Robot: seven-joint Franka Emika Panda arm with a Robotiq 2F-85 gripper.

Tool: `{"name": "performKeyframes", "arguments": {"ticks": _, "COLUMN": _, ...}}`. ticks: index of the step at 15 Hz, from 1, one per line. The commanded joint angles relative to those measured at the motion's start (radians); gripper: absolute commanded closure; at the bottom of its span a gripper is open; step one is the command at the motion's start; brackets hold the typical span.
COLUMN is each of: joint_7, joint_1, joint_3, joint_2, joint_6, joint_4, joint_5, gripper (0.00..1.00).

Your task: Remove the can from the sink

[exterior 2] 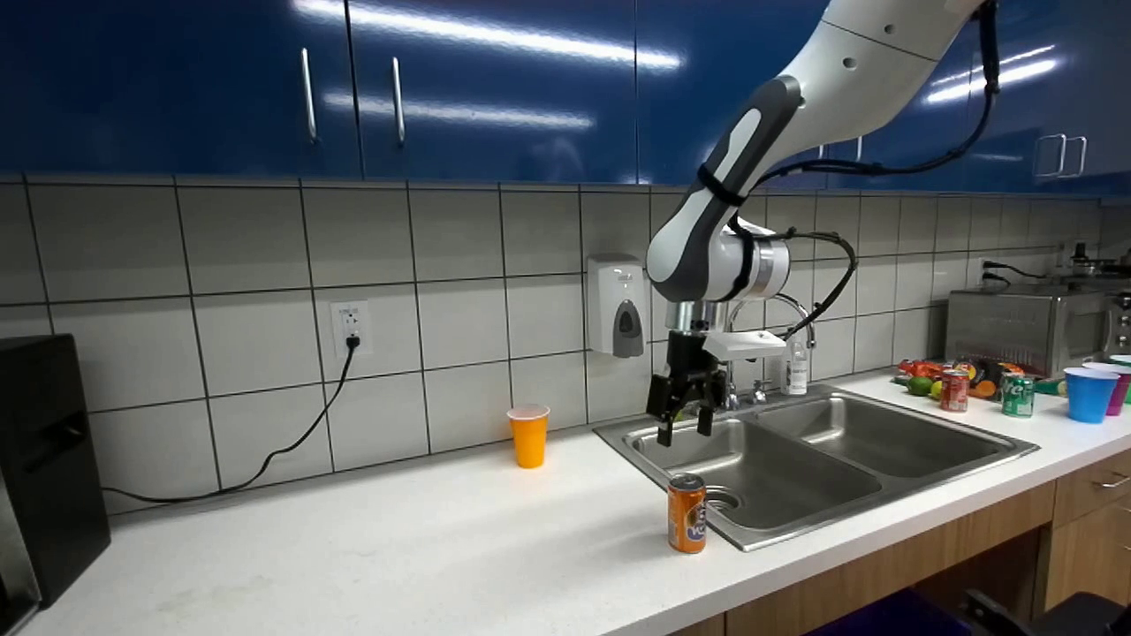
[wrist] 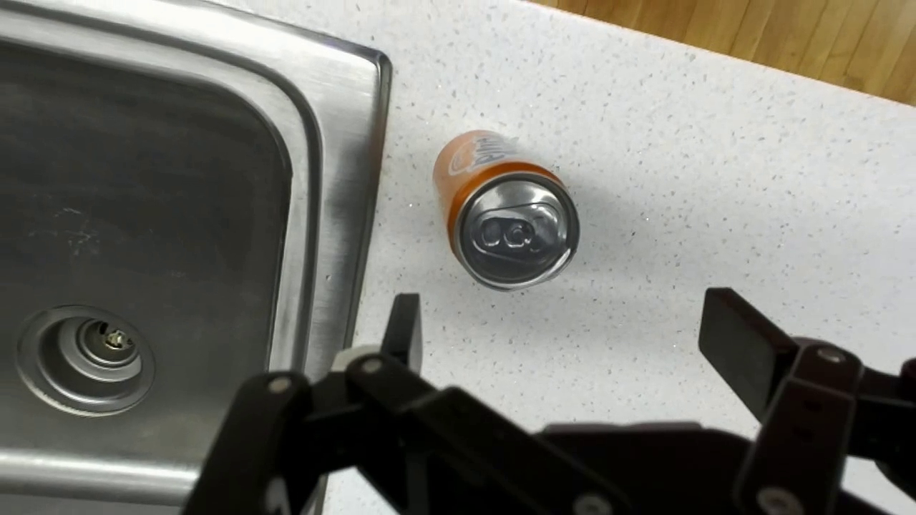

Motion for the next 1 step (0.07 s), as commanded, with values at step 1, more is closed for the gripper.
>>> {"name": "performKeyframes", "arguments": {"ticks": 1, "joint_7": 0.000, "joint_1": 0.013, "joint_3": -0.013, "joint_2": -0.001, "joint_6": -0.003, "joint_4": 0.001, "joint_5": 0.002, "gripper": 0.00}}
